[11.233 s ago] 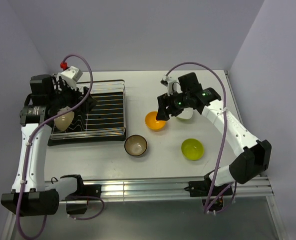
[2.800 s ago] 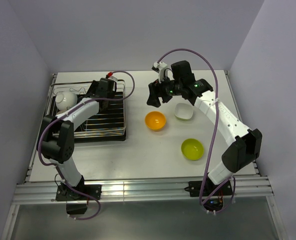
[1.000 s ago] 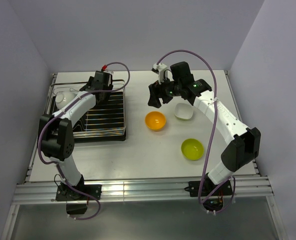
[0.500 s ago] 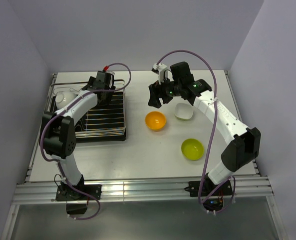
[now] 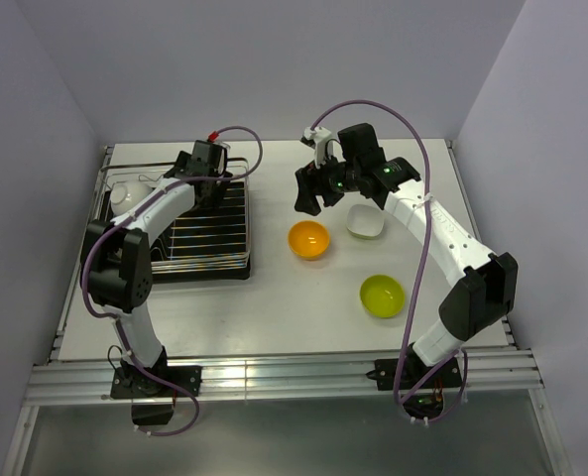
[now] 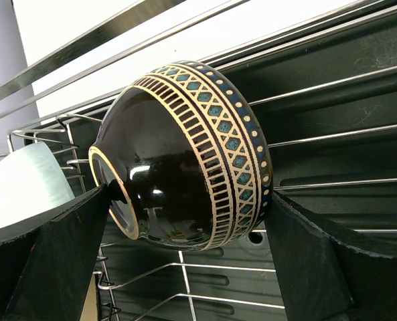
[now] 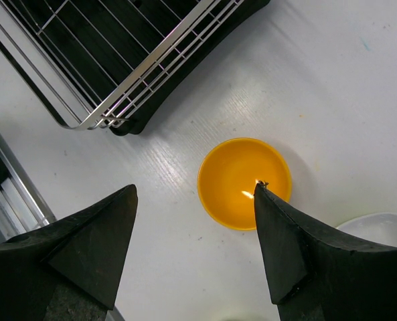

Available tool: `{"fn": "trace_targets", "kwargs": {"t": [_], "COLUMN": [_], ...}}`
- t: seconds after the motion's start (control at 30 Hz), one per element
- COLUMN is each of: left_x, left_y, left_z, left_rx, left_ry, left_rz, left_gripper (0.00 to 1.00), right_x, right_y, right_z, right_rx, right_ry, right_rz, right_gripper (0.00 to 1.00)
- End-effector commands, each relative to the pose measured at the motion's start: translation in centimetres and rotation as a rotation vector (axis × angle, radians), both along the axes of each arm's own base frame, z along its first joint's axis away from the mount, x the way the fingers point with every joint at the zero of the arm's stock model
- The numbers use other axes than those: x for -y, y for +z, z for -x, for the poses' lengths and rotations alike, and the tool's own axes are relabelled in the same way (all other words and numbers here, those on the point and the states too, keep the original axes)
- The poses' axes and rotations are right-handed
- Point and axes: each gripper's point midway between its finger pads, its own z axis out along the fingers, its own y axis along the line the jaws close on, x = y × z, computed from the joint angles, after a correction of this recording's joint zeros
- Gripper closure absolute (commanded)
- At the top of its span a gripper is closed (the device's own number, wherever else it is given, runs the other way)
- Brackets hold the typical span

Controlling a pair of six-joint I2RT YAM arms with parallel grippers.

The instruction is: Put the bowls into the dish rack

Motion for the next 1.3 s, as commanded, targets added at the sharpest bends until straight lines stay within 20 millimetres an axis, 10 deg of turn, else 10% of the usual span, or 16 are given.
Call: {"fn": "trace_targets", "kwargs": {"t": [0.0, 1.27], "left_x": [1.2, 3.1], "left_y": [-6.4, -5.1], "left_z": [3.1, 6.3], "left_rx": [-0.232, -0.252], "left_ry": [-0.042, -0.240], "left_rz": [0.074, 0.044], "left_gripper": [0.01, 0.00], "right_x": [0.3, 0.0], "right_y": [0.5, 0.2], "right_z": [-0.2, 0.2], "right_rx": [0.021, -0.005], "right_ry": [0.002, 0.038], "right_rz": [0.001, 0.006], "right_gripper": [0.23, 0.20]}}
